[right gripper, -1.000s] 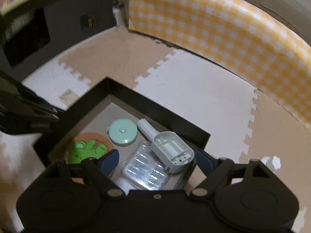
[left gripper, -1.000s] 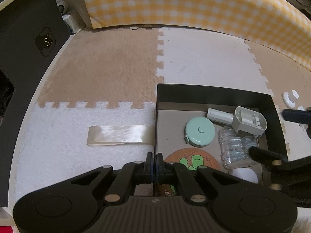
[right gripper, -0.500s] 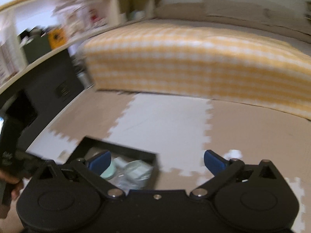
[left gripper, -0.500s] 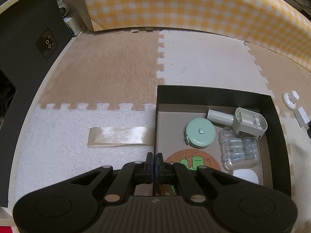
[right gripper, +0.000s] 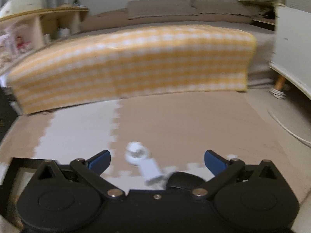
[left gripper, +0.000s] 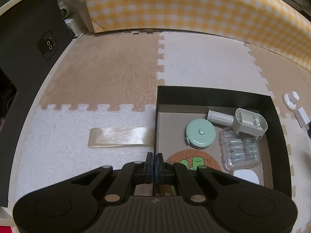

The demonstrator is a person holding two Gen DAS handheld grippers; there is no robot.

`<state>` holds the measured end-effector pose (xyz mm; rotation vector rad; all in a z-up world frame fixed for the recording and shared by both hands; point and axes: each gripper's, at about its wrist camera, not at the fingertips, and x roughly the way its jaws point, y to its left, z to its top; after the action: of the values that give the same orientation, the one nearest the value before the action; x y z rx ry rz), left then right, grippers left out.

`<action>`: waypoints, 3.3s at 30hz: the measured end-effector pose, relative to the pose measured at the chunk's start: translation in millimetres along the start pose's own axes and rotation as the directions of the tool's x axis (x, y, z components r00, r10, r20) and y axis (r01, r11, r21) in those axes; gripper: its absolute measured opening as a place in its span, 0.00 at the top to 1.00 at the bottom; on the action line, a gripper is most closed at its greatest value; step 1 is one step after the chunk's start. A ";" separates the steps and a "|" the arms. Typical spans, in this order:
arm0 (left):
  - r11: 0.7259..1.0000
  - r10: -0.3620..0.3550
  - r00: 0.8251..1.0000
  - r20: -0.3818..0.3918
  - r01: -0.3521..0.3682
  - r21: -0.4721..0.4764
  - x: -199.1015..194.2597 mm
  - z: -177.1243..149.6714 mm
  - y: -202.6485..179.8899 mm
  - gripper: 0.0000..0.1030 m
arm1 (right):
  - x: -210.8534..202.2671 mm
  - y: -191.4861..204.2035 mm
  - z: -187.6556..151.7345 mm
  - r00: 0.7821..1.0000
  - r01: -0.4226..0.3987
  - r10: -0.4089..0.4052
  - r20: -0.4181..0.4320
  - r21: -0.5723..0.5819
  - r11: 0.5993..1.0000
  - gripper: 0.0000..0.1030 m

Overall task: Organize rigid objects
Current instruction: 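Move the right tool to the black oval case and grasp it, then carry the black oval case into the black box and release it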

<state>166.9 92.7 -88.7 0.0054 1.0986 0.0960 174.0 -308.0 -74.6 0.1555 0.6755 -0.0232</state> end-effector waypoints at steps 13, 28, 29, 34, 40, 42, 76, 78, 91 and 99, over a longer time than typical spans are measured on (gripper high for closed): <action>1.000 -0.002 1.000 -0.001 0.002 -0.002 -0.3 0.4 1.0 0.98 | 62.1 -37.7 -29.9 0.964 0.151 -0.134 -0.232 0.059 0.987 0.00; 1.000 -0.002 1.000 -0.001 0.002 -0.003 -0.3 0.3 0.7 0.98 | 101.5 -27.2 -36.7 0.928 0.295 -0.215 -0.305 0.246 0.923 0.00; 1.000 -0.002 1.000 -0.001 0.002 -0.003 -0.4 0.3 0.5 0.98 | 102.5 -27.4 -36.6 0.925 0.309 -0.221 -0.310 0.274 0.910 0.00; 1.000 -0.002 1.000 -0.001 0.002 -0.003 -0.6 0.3 0.4 0.98 | 106.3 -30.9 -35.2 0.910 0.359 -0.233 -0.343 0.367 0.858 0.04; 1.000 -0.001 1.000 -0.001 0.001 -0.002 -0.2 0.2 1.1 0.98 | 103.6 -22.0 -30.8 0.917 0.332 -0.215 -0.336 0.344 0.879 0.21; 1.000 -0.002 1.000 -0.001 0.002 -0.003 -0.3 0.2 1.3 0.98 | 103.6 -20.4 -30.9 0.919 0.322 -0.210 -0.334 0.326 0.889 0.21; 1.000 -0.010 1.000 -0.006 0.010 -0.017 1.5 0.9 3.7 0.98 | -11.9 201.6 -42.1 0.899 -0.417 0.367 -0.239 -0.216 0.883 0.21; 1.000 -0.013 1.000 -0.007 0.013 -0.021 1.7 1.2 4.3 0.98 | -10.5 215.2 -53.9 0.883 -0.447 0.377 -0.278 -0.257 0.857 0.21; 1.000 -0.016 1.000 -0.012 0.015 -0.024 1.4 1.4 3.9 0.98 | 6.0 262.9 -92.7 0.803 -0.549 0.439 -0.404 -0.212 0.809 0.21; 1.000 -0.015 1.000 -0.011 0.015 -0.022 1.1 1.3 3.4 0.98 | 7.8 265.3 -97.0 0.791 -0.550 0.457 -0.407 -0.147 0.822 0.12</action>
<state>168.3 96.2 -88.9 -0.0230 1.1090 0.0947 138.9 -31.0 -118.0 0.0850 0.9749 0.6325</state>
